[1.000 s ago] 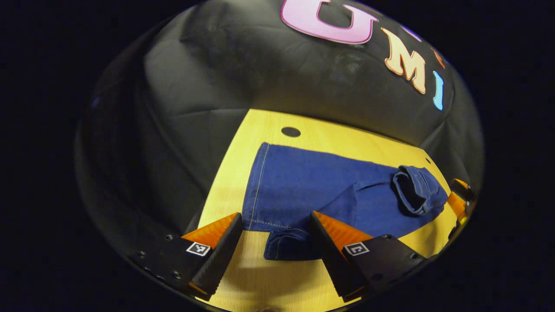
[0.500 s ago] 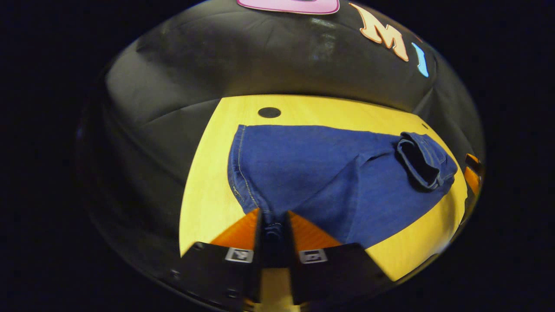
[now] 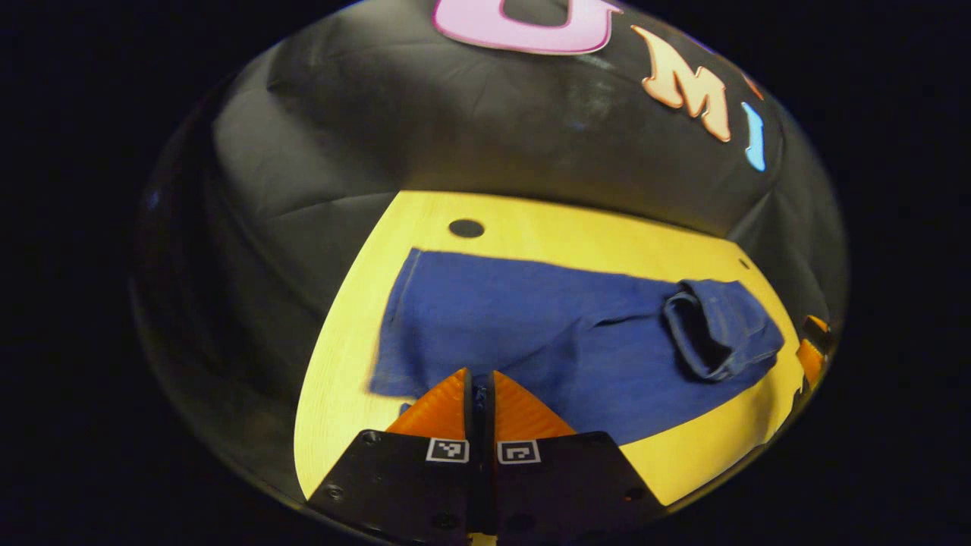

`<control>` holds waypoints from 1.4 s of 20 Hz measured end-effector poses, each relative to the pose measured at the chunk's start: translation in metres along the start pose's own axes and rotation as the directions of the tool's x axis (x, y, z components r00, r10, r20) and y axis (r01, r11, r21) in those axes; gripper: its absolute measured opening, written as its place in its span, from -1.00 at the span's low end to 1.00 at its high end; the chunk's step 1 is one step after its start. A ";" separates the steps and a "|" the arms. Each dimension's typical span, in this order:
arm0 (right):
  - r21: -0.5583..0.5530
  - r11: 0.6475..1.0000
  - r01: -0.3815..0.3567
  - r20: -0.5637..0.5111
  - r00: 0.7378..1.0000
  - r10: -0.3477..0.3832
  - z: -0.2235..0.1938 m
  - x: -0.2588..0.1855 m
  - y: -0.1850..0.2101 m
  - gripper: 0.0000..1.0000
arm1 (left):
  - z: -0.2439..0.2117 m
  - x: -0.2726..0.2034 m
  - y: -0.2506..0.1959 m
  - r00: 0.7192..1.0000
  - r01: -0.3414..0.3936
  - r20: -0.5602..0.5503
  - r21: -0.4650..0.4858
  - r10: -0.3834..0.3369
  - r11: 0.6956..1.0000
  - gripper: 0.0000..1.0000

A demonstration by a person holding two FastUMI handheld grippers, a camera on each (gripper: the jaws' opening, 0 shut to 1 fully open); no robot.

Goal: Grasp the waist and the cuffs of the jeans and fold them to make the two legs overlap; first hold the waist and fold one-third of the jeans toward the cuffs, then hold the cuffs and fold the remaining one-third in the same direction to finish folding.

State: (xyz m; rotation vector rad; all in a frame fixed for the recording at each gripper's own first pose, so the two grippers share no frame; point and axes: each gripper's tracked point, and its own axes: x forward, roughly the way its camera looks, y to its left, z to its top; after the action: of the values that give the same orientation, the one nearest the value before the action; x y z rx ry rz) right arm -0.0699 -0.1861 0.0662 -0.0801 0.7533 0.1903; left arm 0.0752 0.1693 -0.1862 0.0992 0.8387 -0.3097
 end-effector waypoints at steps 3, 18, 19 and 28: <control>-0.014 1.000 -0.021 -0.010 1.000 0.021 -0.001 -0.013 -0.022 1.00 | 0.029 -0.015 -0.024 0.999 -0.014 0.047 0.060 0.011 0.998 -1.00; -0.087 0.996 0.010 -0.102 0.995 -0.019 -0.035 -0.022 -0.009 0.99 | -0.011 0.041 0.083 0.993 -0.113 -0.044 -0.021 0.112 0.993 -0.24; -0.077 0.997 0.019 -0.108 0.994 -0.027 -0.038 -0.020 -0.004 0.99 | -0.021 0.042 0.077 0.994 -0.074 -0.084 -0.008 0.073 0.997 0.03; -0.052 0.996 0.066 -0.120 0.990 -0.071 -0.034 -0.020 0.011 1.00 | -0.046 0.061 0.061 0.992 0.010 -0.128 0.060 -0.002 0.998 0.48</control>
State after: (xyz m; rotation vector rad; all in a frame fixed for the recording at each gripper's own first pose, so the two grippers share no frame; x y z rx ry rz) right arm -0.1093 -0.1828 0.0551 -0.1643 0.8669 0.1390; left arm 0.0995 0.2227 -0.2644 0.1746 0.9573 -0.3376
